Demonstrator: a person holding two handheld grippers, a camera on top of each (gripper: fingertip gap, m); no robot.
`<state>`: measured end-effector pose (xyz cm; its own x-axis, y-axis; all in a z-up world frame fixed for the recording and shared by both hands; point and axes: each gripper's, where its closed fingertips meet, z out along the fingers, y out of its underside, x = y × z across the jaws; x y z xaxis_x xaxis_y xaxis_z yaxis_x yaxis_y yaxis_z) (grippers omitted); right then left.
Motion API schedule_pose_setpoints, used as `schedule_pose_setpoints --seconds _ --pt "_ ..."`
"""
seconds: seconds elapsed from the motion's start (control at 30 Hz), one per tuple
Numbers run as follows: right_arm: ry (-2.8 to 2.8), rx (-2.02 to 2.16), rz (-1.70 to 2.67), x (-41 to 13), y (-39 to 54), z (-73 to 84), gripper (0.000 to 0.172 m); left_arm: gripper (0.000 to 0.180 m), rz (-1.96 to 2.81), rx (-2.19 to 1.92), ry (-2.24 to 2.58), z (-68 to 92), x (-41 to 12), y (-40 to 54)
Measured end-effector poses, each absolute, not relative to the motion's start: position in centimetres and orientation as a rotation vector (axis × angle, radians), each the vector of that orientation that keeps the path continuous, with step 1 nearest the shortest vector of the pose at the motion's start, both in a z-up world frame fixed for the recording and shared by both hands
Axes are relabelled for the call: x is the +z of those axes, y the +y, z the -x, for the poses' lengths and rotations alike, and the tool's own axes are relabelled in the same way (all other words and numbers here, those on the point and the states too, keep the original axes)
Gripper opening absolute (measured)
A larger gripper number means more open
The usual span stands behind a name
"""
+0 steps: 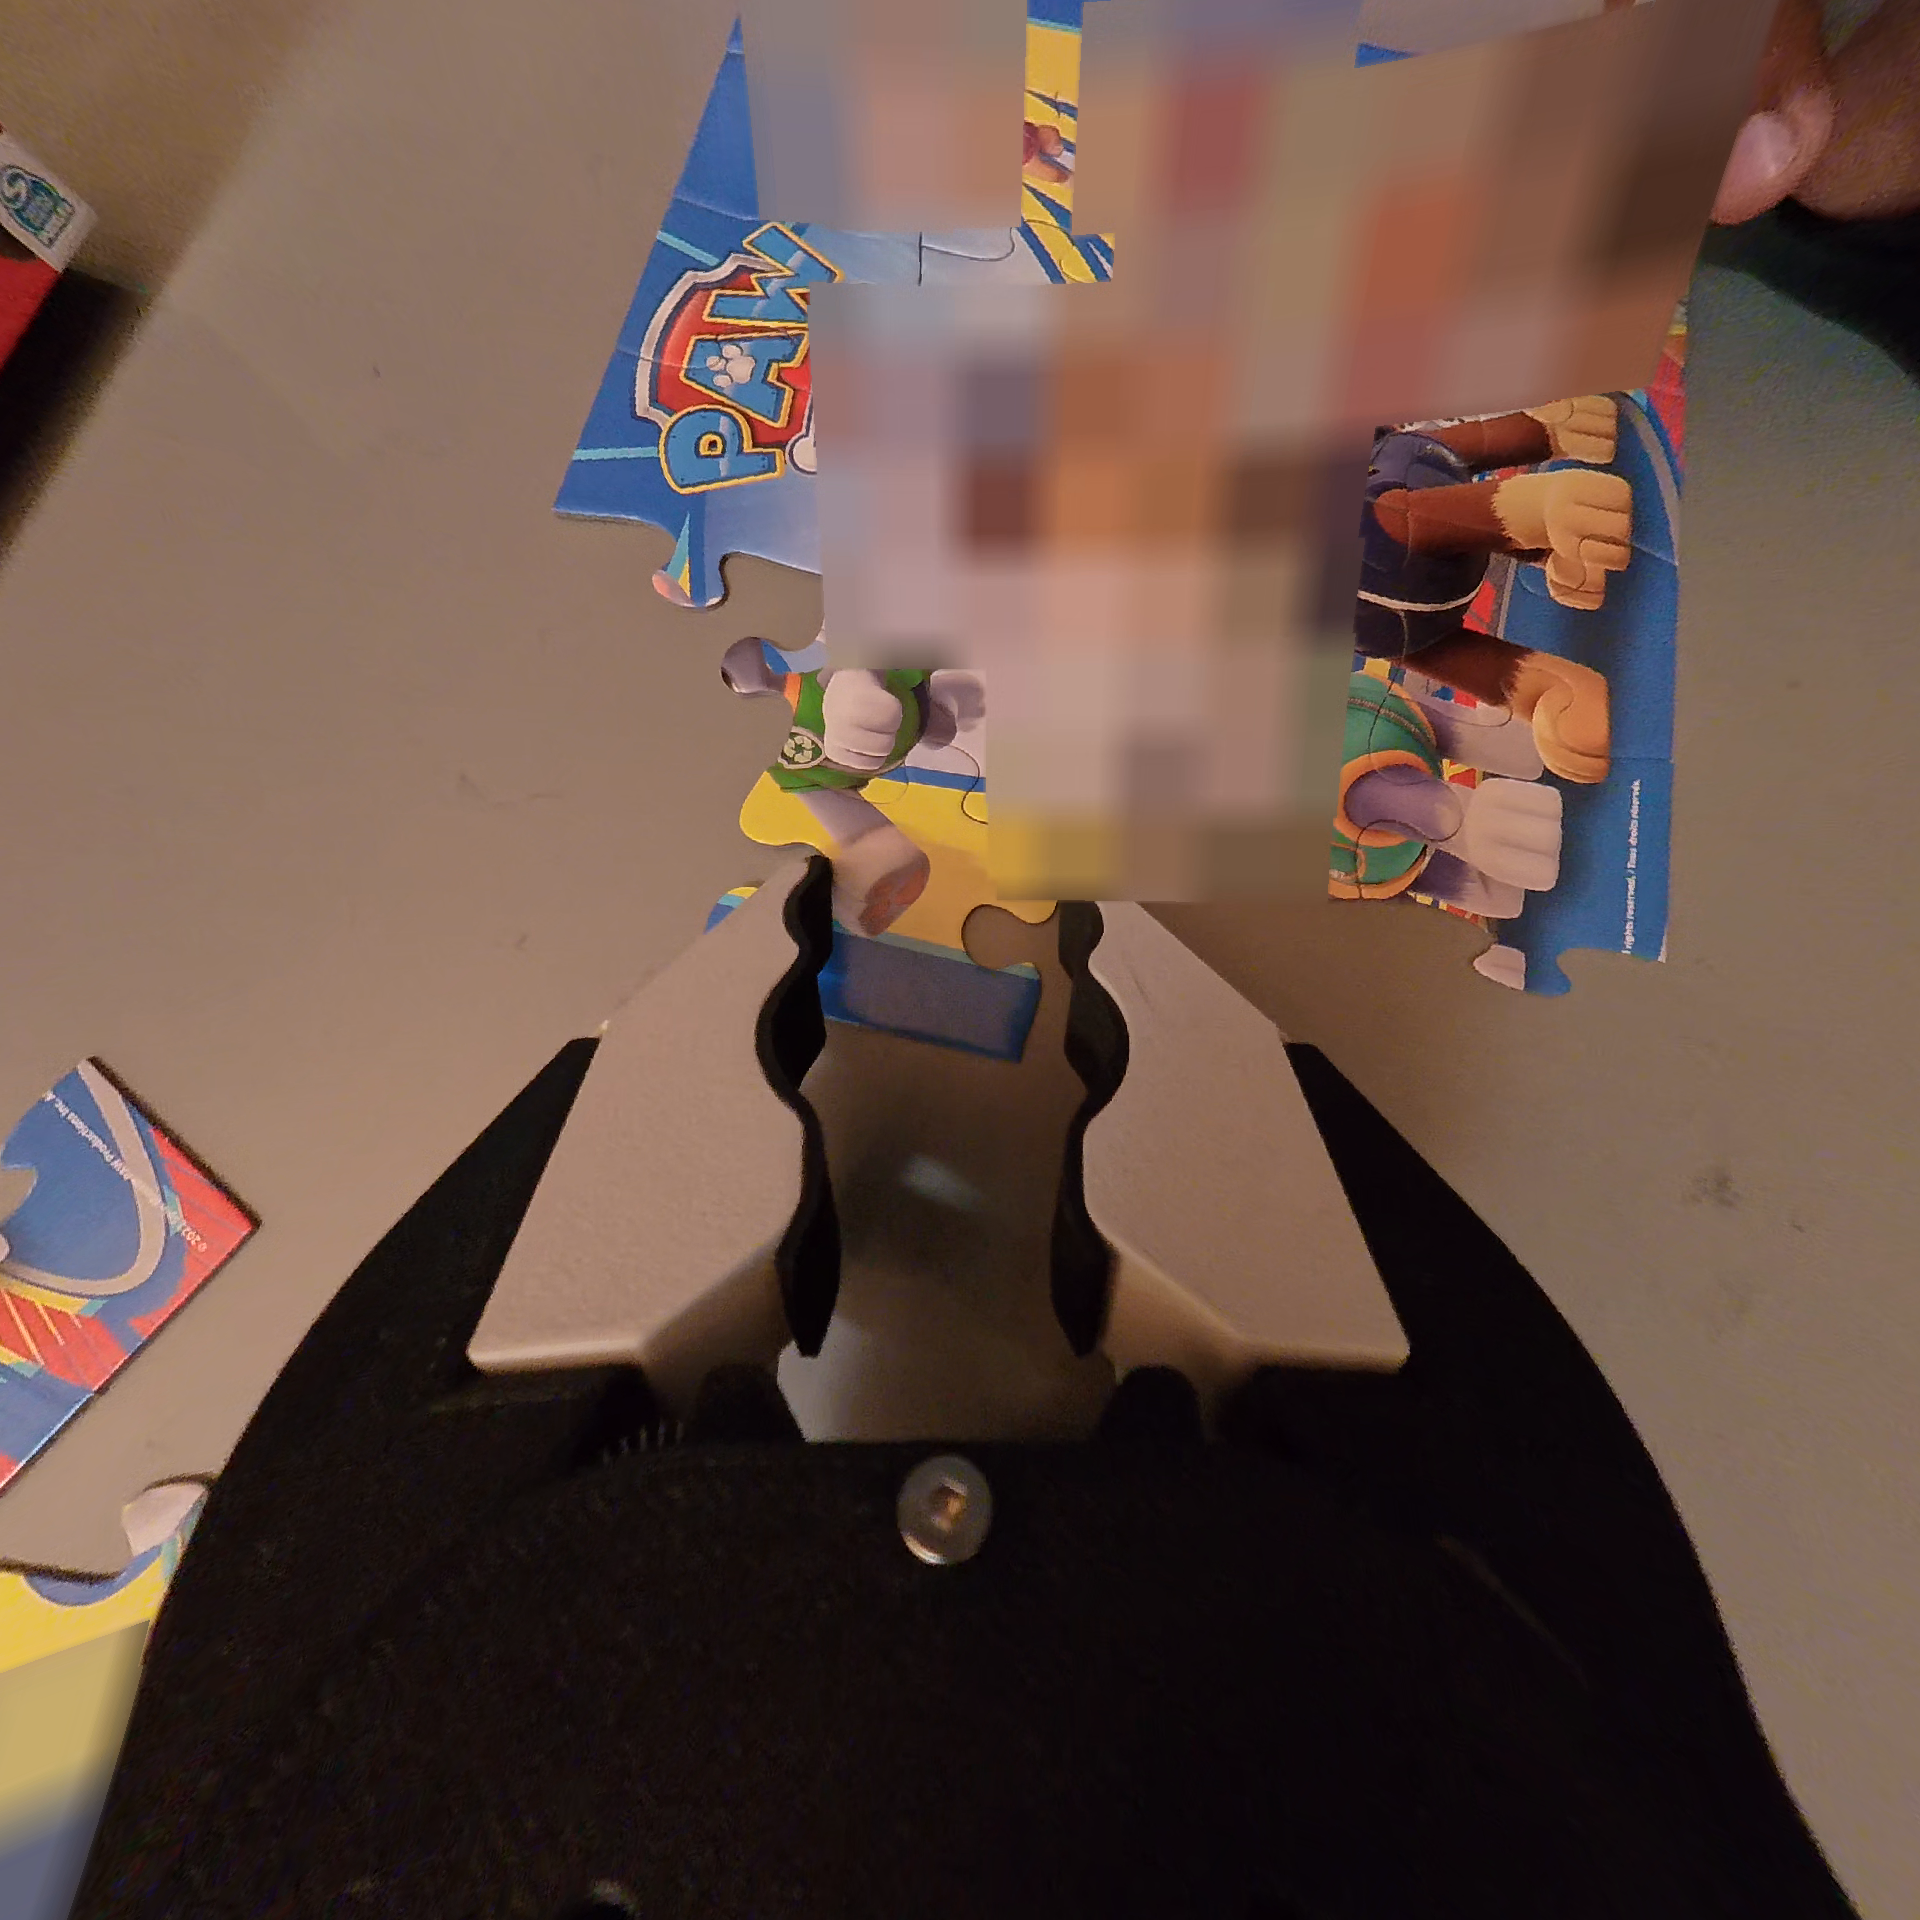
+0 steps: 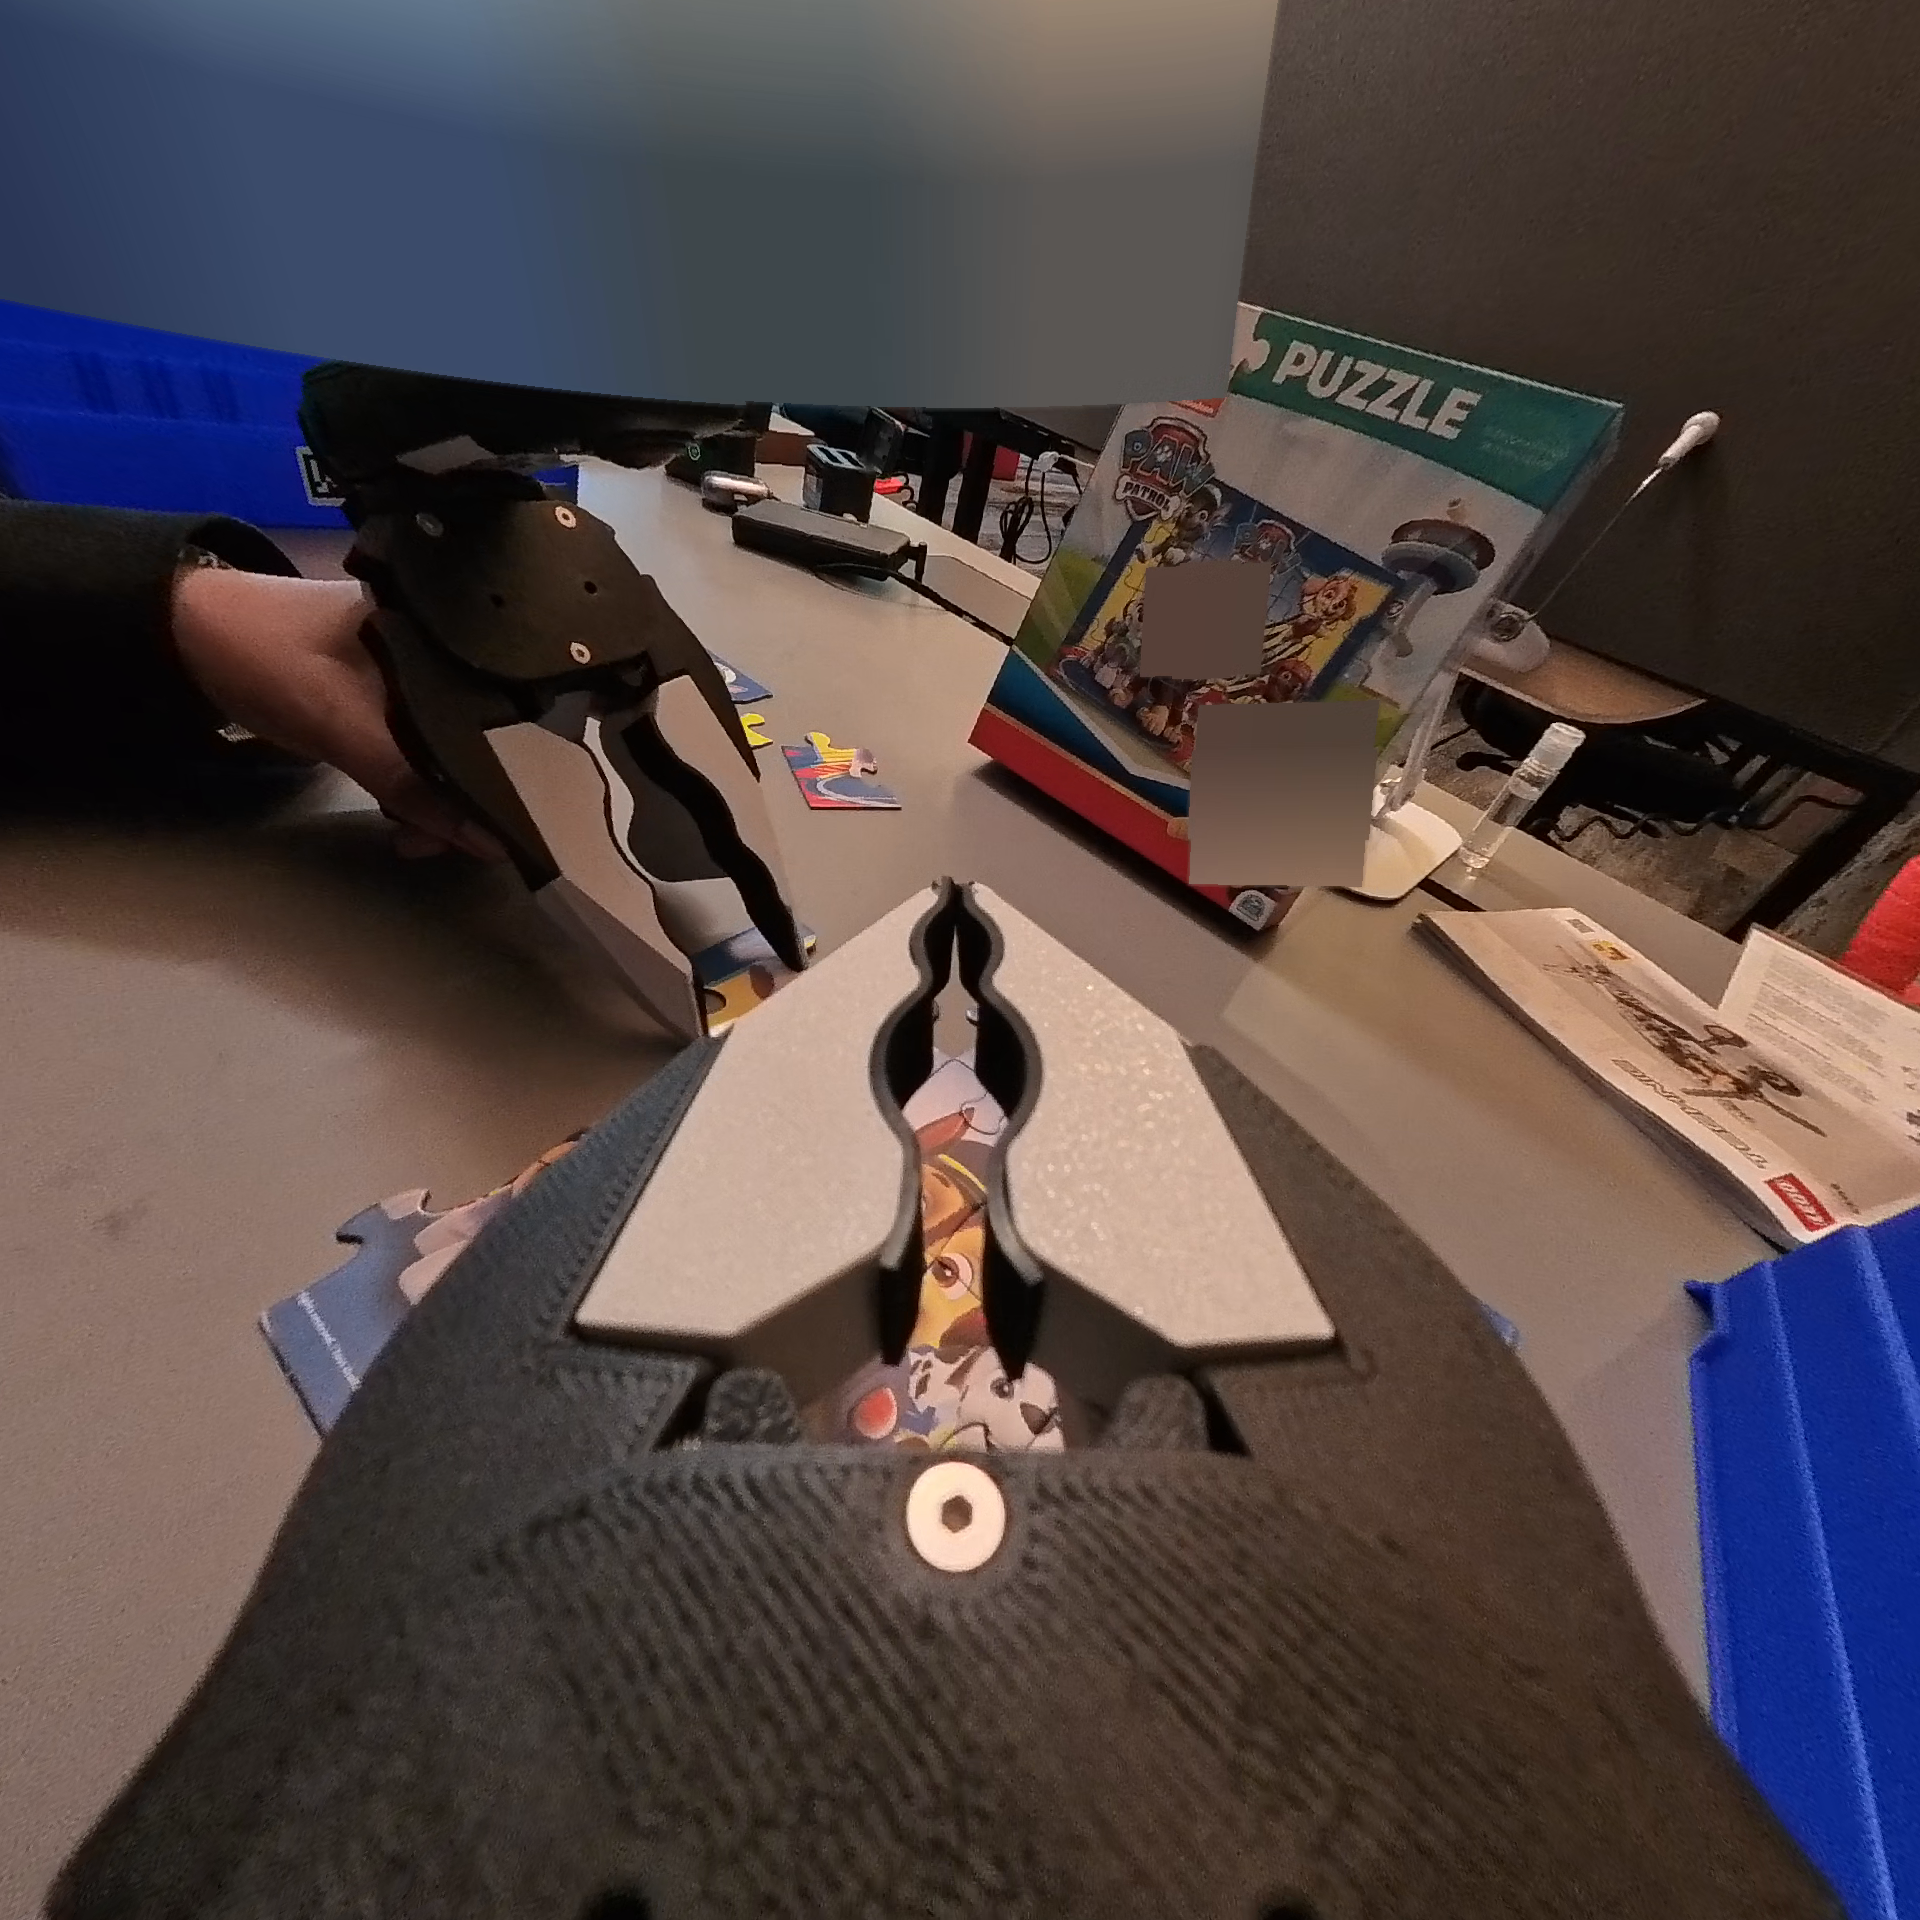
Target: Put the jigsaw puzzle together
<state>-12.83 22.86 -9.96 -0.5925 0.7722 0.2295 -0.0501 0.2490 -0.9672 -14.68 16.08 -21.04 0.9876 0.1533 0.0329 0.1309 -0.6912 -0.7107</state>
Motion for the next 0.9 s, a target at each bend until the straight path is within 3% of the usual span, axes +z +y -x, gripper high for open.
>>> schedule_pose_setpoints --seconds 0.67,0.9 --pt "-1.791 1.424 0.667 -10.0 23.0 12.9 0.0 0.041 2.257 -0.034 -0.198 12.0 -18.9 15.7" --pt "-1.793 1.42 0.666 -10.0 23.0 12.9 0.0 0.041 2.39 0.108 -0.147 8.8 -20.9 15.4"
